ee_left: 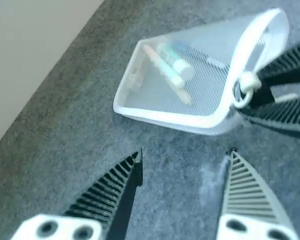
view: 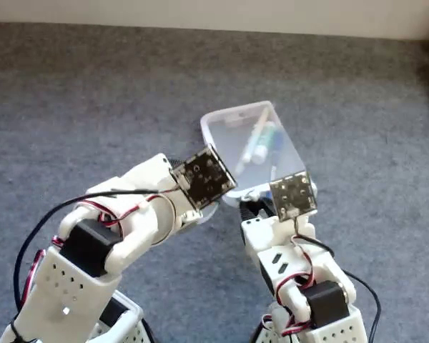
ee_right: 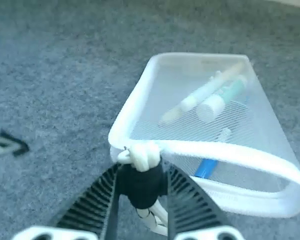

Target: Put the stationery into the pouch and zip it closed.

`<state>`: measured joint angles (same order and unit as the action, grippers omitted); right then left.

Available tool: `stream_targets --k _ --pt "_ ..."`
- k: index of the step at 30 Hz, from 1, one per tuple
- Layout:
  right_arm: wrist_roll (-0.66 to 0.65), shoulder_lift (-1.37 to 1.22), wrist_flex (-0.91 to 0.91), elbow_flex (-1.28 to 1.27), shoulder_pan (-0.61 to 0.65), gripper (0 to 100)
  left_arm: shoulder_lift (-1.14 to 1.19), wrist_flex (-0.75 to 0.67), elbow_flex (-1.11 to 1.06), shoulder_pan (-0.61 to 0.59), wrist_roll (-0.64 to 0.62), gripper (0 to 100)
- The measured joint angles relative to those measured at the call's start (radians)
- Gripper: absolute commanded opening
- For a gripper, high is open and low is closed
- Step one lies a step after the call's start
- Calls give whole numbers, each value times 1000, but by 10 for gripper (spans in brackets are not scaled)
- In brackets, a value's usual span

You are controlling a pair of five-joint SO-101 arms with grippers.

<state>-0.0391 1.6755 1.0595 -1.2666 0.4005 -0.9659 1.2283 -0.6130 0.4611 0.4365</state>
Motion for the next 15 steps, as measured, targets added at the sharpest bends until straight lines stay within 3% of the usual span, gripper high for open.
stream_targets --k 5,15 --pt "0 138 0 0 -6 5 -69 -48 -157 12 89 255" --pt "6 138 0 0 -8 5 -150 -287 -356 103 100 255"
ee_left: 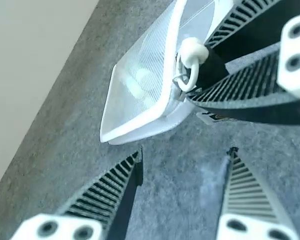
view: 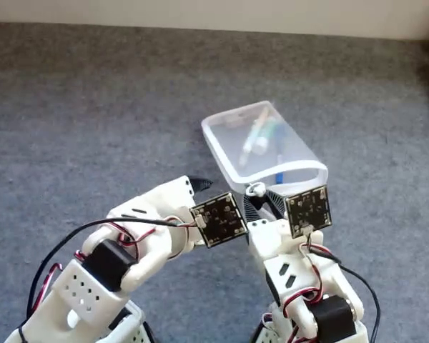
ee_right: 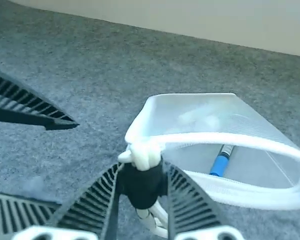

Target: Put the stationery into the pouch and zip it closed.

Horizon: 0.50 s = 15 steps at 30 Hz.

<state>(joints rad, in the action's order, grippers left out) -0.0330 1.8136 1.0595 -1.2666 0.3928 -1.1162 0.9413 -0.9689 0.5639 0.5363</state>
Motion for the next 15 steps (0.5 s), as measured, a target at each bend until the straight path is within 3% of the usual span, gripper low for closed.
stream_targets --k 7,15 --pt "3 0 0 0 0 5 -2 -219 -130 3 0 255" --pt "3 0 0 0 0 5 -2 -327 -164 3 0 255"
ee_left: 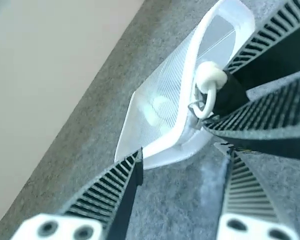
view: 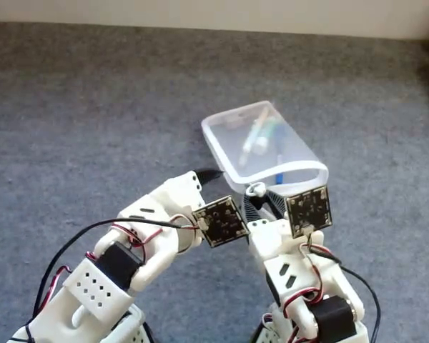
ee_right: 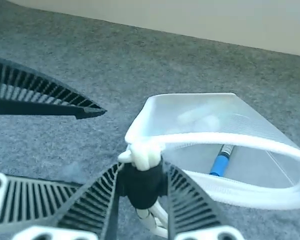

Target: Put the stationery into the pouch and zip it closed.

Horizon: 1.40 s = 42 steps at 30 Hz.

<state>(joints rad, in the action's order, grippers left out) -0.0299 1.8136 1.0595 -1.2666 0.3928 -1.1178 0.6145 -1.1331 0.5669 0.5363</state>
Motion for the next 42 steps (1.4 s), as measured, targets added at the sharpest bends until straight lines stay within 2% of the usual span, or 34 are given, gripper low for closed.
stream_targets --k 6,10,18,27,35,42 --pt "0 0 0 0 0 5 0 -72 -57 -2 0 254" --pt "0 0 0 0 0 5 0 -114 -75 0 0 216" --pt "0 0 0 0 0 5 3 -175 -87 -49 0 214" --pt "0 -2 2 -2 -2 5 198 -292 -84 -41 2 214" --pt "0 -2 2 -2 -2 5 239 -293 -64 -41 2 214" --pt "0 -2 2 -2 0 5 98 -146 -64 -51 5 214"
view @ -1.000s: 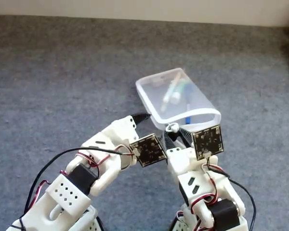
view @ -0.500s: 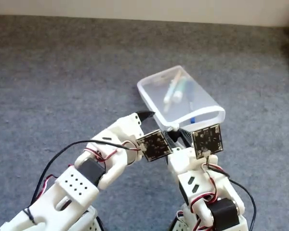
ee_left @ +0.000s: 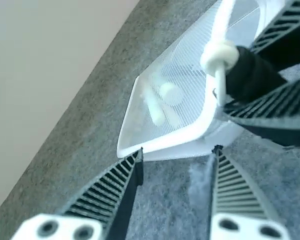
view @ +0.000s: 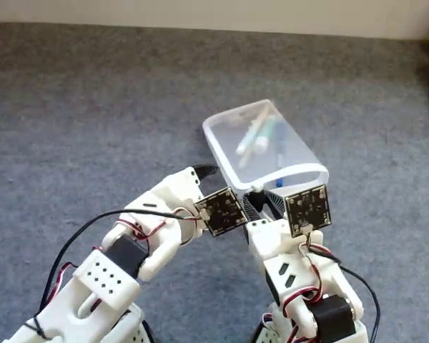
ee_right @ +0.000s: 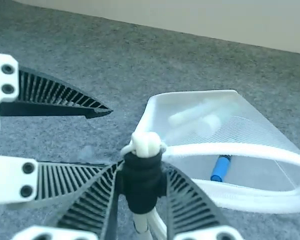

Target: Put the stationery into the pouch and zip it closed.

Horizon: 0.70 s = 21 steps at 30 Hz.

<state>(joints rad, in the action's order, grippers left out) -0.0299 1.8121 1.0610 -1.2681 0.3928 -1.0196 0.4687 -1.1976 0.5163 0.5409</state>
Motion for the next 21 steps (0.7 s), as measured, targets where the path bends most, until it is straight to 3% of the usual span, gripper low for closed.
stream_targets --k 21 --pt "0 2 0 0 0 5 -2 49 0 2 2 215"
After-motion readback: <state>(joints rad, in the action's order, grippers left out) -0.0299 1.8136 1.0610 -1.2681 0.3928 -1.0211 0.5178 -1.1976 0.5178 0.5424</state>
